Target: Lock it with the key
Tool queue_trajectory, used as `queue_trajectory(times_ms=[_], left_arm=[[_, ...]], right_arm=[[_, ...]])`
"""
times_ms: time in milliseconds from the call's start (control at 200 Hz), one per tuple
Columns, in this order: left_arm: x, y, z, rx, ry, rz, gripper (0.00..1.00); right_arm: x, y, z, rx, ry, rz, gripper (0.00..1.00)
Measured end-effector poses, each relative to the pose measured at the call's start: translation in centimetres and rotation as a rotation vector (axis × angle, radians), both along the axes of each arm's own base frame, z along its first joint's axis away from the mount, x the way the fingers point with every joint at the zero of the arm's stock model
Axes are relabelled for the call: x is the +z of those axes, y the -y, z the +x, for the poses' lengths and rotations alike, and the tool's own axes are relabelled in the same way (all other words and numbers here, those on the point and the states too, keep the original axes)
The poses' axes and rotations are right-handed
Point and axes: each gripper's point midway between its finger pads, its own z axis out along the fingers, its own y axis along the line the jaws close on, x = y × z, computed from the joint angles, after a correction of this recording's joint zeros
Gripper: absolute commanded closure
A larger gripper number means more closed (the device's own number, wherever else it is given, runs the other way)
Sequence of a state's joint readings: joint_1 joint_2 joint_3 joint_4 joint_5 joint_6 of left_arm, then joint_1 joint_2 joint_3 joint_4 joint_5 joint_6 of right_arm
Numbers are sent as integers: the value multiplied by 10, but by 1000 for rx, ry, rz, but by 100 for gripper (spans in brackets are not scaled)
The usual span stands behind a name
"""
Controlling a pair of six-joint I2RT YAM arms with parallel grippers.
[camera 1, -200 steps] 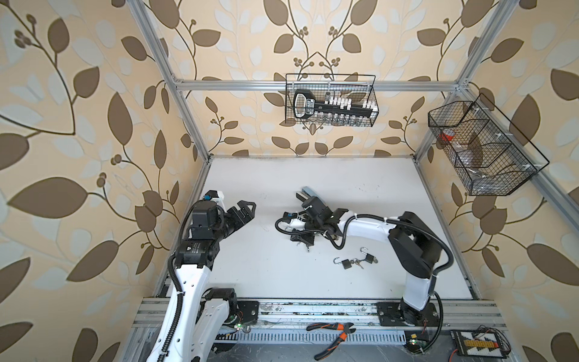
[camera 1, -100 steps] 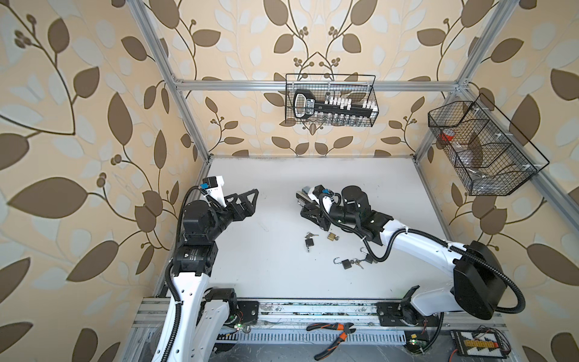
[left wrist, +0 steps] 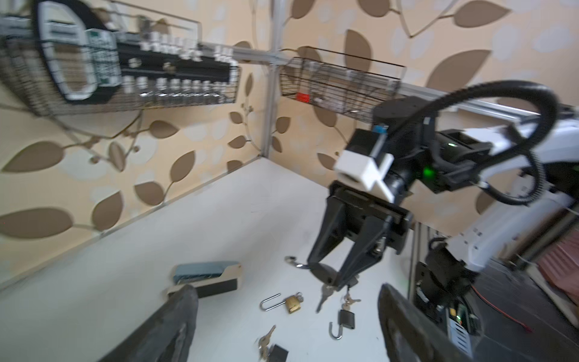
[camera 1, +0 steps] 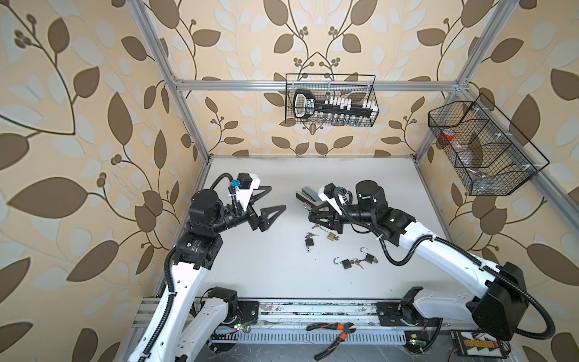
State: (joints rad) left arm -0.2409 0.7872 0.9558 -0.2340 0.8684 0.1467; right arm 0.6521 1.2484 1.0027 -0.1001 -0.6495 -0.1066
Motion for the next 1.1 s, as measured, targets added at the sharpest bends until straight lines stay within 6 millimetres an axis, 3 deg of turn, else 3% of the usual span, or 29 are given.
queue_trajectory(times_ms=[105, 420, 710, 1100], left_arm=[[-10, 16, -15, -110, 56, 88, 13], [-41, 42, -23, -303, 96, 247, 24], [-51, 68, -39, -455, 127, 308, 29], [-69, 78, -46, -519, 107, 365, 53]], right_arm=[[3, 3, -15, 57, 6, -3, 100], [6, 7, -47, 213, 32, 1, 100], [-1, 9, -58, 268, 27, -18, 100], [2, 10, -64, 305, 33, -8, 100]])
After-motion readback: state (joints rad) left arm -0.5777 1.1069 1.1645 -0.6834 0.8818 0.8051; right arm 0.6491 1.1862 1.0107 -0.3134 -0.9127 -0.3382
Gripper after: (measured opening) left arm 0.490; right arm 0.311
